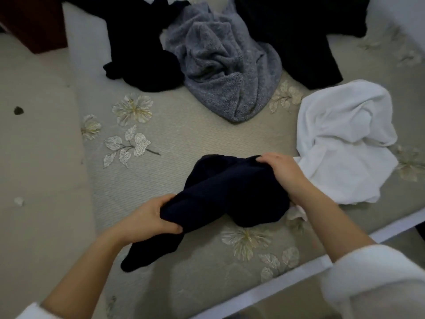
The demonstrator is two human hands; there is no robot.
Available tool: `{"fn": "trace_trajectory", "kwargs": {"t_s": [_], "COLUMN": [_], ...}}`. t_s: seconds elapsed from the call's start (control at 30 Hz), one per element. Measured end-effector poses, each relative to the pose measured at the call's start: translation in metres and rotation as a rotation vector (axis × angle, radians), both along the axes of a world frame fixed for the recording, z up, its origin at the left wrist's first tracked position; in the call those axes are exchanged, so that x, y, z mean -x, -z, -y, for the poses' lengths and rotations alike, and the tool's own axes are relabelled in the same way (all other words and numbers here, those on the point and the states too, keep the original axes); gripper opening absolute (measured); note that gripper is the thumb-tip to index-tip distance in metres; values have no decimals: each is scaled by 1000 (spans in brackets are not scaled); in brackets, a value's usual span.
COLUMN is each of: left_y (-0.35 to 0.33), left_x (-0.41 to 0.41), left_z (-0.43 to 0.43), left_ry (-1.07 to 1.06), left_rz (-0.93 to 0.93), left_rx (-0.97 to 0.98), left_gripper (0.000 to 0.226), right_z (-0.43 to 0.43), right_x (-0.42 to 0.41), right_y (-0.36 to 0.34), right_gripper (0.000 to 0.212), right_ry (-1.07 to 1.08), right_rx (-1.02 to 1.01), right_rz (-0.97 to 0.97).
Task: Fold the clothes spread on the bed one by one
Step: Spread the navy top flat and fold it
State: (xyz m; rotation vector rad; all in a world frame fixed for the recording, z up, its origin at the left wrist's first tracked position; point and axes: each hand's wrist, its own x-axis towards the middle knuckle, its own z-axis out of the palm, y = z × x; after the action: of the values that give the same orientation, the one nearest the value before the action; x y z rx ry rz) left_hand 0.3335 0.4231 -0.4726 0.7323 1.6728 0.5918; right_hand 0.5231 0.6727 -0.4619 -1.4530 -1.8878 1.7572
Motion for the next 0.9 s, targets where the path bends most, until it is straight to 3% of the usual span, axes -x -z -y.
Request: {"fn": "trace_trajectory", "kwargs": {"t_s": [0.07,0.13,0.2,0.3,0.4,0.47,0.57,0.63,0.73,0.83,0.9], "left_y": [14,33,54,82,99,104,97,85,62,37,32], "left_x": [11,17,18,9,-7,-15,-23,-26,-33,-55,-78], "left_z": [-8,-14,-13,-3,3,0,-16,-26,-32,-28,-23], "left_ry": [-132,-357,-455,-524,-826,-975,-1072,-1125,-942,-528,-331], "left_rz": [-284,-555,-621,-469,-136,17,53,-11,-308,-584,-603], "left_rx": [-31,-11,87,331,392,310,131,40,-147,-377,-443], "left_gripper": [45,50,65,80,86,66,12,4,8,13,11], "right_z": [-29,-47,-44,-15,18,31,34,31,28,34,40], "right_x": [7,7,4,-3,-13,-15,-9,-3,9,35,51], "right_y": [-2,10,27,61,92,106,115,112,97,69,54], "right_gripper": [19,18,28,31,42,54,61,57,43,25,36], "right_ry": [-94,-183,-219,-356,-575,-681,-699,-667,-532,-257,-203], "right_rx": [-120,-454,-593,-499,-459,-456,-427,-446,-420,79,452], "right_rz": [123,401,530,495,551,597,647,678,491,169,139]}}
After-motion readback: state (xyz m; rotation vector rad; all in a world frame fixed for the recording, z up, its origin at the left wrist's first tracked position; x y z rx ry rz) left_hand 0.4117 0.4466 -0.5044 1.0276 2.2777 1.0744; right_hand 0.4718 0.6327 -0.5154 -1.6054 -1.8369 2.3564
